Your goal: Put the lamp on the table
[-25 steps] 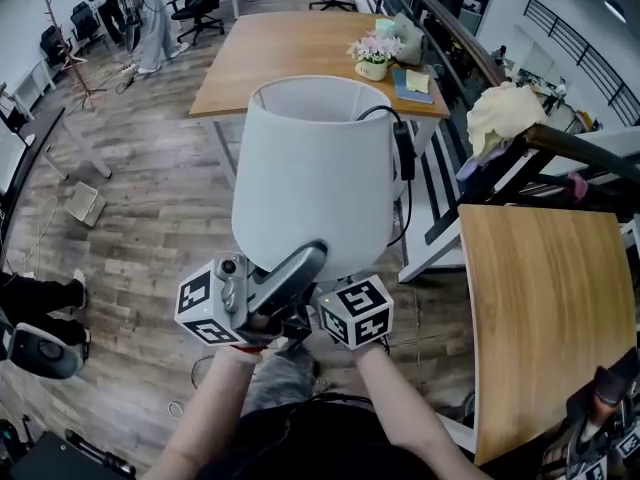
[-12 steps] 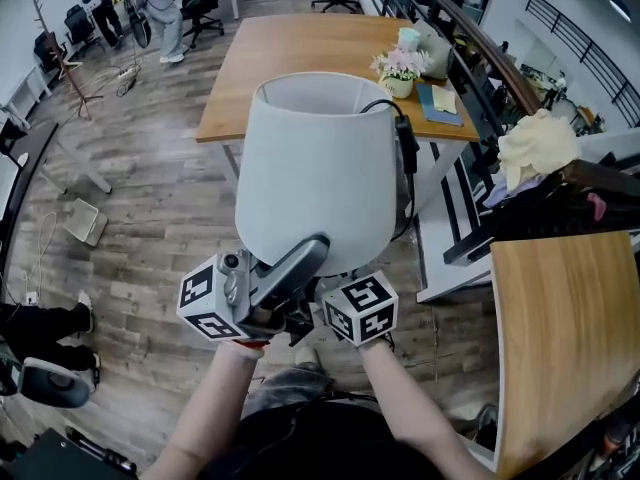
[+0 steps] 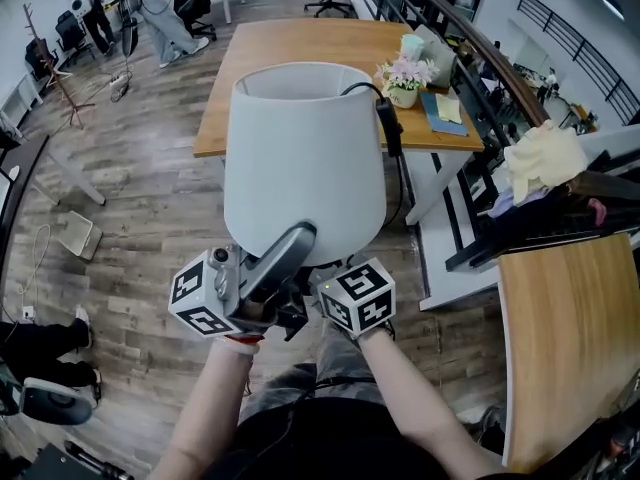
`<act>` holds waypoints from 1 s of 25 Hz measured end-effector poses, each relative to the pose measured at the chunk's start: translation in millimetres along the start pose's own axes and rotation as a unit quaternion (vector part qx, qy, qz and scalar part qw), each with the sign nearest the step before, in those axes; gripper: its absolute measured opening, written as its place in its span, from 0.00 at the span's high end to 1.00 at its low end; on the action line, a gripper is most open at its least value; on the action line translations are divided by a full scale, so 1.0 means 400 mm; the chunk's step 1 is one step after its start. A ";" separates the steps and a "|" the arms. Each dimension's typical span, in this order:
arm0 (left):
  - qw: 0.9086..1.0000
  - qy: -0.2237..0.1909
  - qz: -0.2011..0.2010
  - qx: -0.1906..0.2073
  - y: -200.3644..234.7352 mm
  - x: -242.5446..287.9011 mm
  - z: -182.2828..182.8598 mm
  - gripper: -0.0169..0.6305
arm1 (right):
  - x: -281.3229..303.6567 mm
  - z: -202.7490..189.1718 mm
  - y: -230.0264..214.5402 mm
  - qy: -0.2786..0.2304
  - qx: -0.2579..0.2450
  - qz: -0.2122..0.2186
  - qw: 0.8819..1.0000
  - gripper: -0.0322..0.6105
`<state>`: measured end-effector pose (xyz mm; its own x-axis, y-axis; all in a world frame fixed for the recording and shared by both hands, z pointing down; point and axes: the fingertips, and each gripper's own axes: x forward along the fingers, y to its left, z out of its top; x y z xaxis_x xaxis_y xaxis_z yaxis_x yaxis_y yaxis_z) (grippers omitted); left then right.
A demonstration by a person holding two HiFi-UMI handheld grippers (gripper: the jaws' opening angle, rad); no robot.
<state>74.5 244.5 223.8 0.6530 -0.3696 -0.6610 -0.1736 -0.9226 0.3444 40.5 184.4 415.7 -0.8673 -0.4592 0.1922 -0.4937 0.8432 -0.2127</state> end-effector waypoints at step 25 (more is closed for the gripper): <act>0.999 0.009 0.047 -0.005 0.565 0.025 0.173 0.95 | 0.448 0.088 -0.327 0.020 0.032 0.030 0.999 0.71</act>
<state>-9.2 24.7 249.0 0.6472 -0.4521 -0.6138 -0.2274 -0.8830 0.4106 -52.6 -17.9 444.4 -0.8926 -0.3961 0.2152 -0.4454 0.8485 -0.2858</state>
